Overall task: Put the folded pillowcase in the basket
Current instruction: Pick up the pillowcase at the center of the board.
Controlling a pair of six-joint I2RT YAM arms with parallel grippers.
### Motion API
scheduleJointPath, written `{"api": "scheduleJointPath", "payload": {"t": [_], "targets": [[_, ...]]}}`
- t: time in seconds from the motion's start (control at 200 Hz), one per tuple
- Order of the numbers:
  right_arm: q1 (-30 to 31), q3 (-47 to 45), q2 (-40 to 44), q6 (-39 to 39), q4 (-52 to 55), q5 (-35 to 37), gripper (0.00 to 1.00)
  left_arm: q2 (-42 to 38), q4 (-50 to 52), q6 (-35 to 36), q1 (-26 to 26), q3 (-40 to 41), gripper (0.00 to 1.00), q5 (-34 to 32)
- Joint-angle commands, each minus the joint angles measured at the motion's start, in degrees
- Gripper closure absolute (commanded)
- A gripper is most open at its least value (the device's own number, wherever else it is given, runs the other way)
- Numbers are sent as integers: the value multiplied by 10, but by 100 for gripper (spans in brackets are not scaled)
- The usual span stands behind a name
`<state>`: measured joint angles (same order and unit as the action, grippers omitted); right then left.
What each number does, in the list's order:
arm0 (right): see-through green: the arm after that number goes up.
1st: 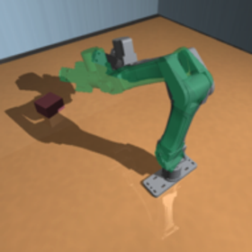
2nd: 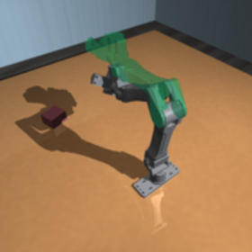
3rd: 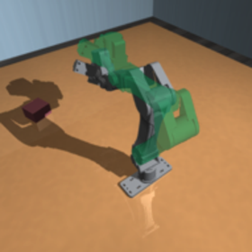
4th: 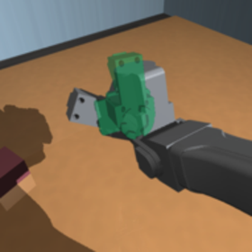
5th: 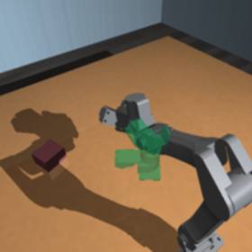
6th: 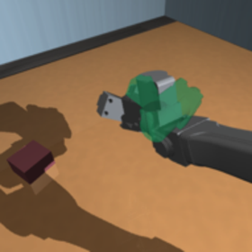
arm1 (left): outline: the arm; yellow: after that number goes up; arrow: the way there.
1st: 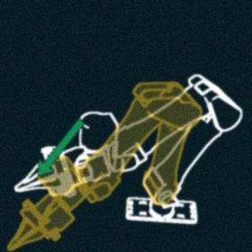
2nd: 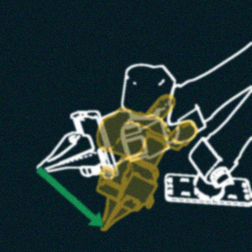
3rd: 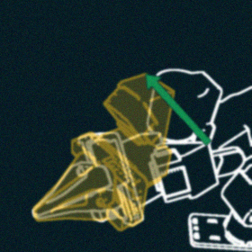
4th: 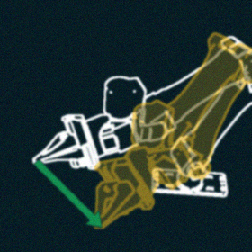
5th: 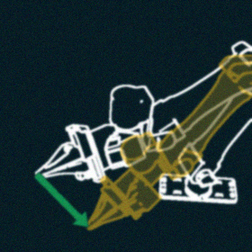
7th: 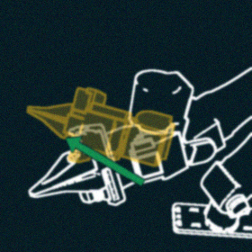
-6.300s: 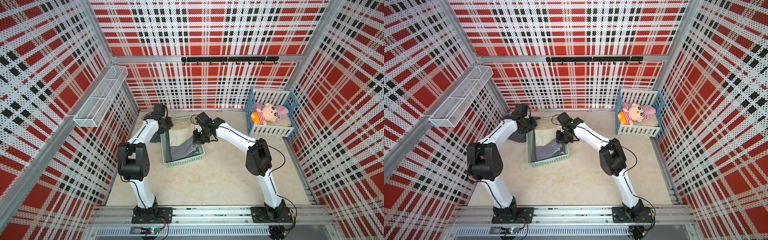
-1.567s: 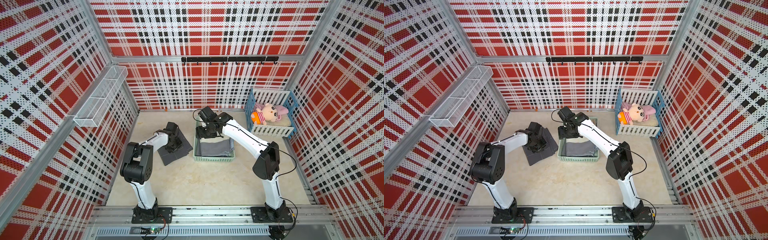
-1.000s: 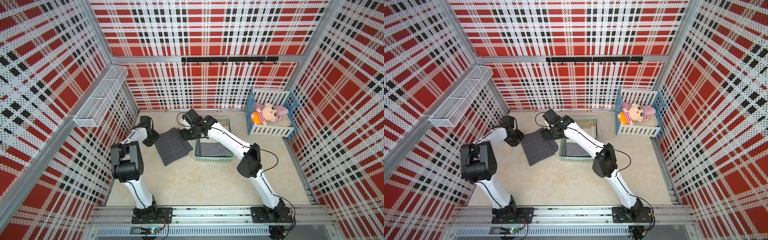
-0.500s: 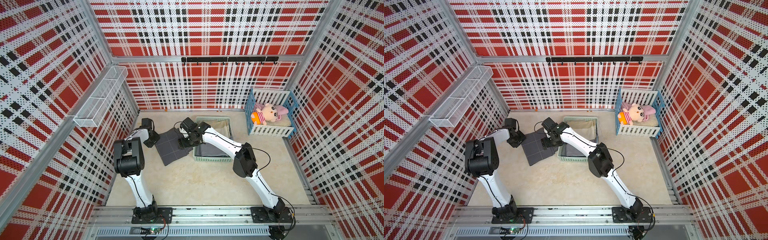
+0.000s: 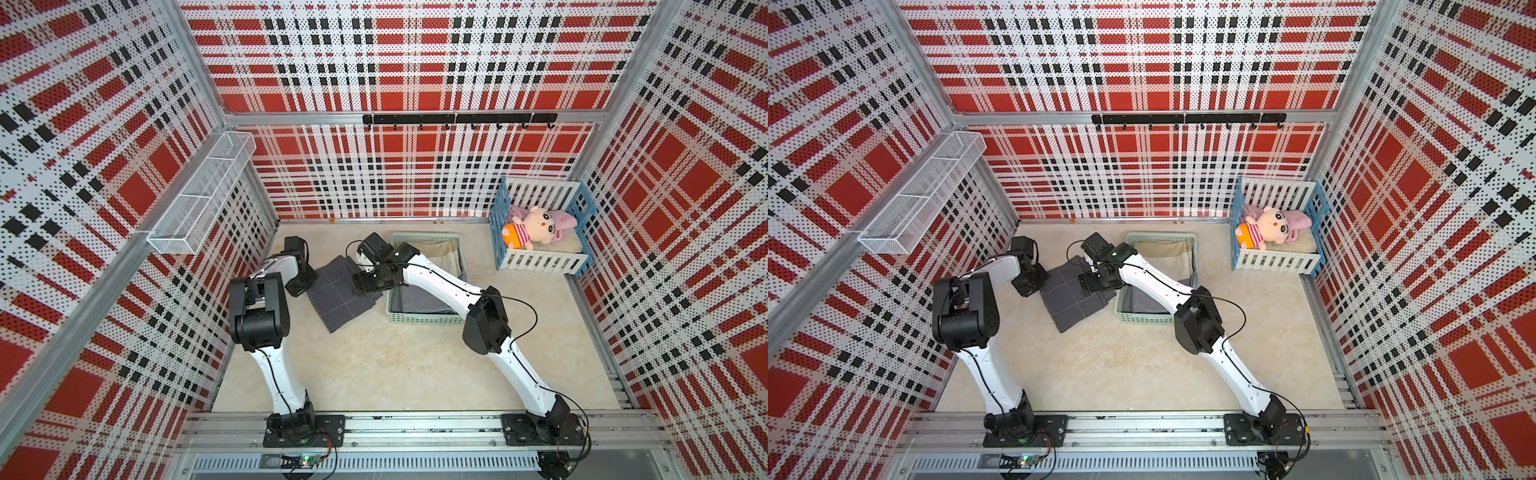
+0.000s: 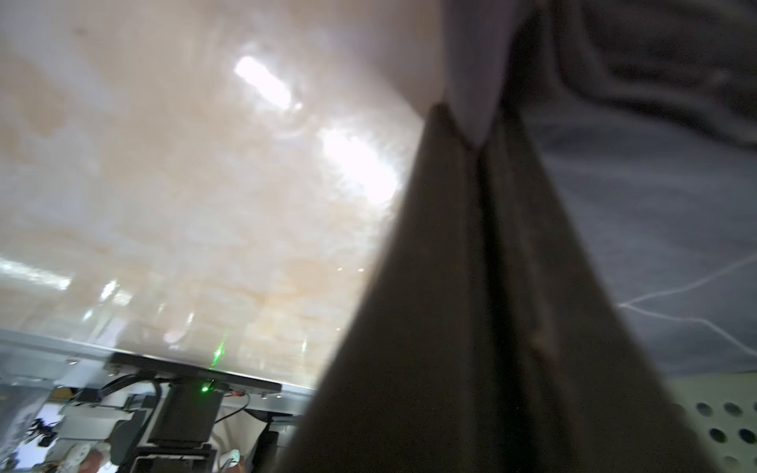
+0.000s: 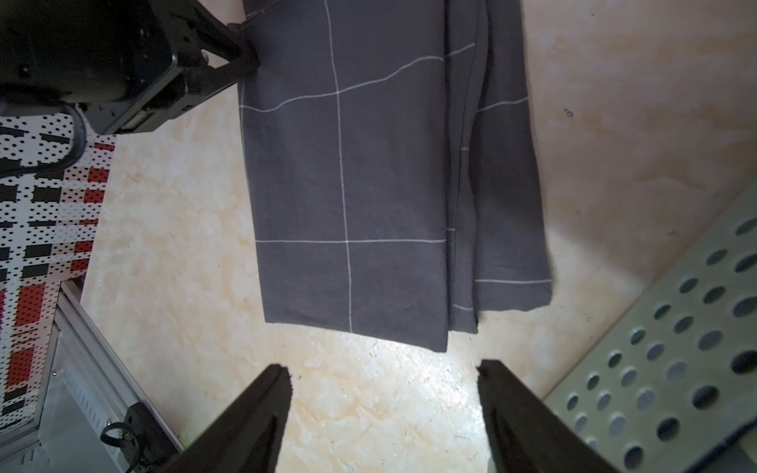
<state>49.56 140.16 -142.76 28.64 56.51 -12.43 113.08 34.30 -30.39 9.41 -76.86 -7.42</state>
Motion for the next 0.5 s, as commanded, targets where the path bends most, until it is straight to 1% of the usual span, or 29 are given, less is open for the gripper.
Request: {"api": "scheduleJointPath", "payload": {"t": [0.0,0.085,0.165,0.225,0.336,0.391,0.496], "targets": [[11,15,-22,2,-3,-8,20,-40,48,60,1,-3,100,-43],[17,14,-28,-2,4,-6,19,-44,66,88,-15,-4,100,-58],[19,10,-31,-2,6,-2,18,-44,81,121,-40,-6,100,-96],[20,9,-35,-1,5,2,18,-44,84,128,-59,-3,100,-125],[20,17,-50,2,6,17,17,-31,86,142,-93,-7,100,-159],[20,26,-60,2,13,34,17,-23,88,148,-111,-12,100,-168],[19,27,-72,9,32,66,16,-7,94,153,-143,-20,100,-209]]}}
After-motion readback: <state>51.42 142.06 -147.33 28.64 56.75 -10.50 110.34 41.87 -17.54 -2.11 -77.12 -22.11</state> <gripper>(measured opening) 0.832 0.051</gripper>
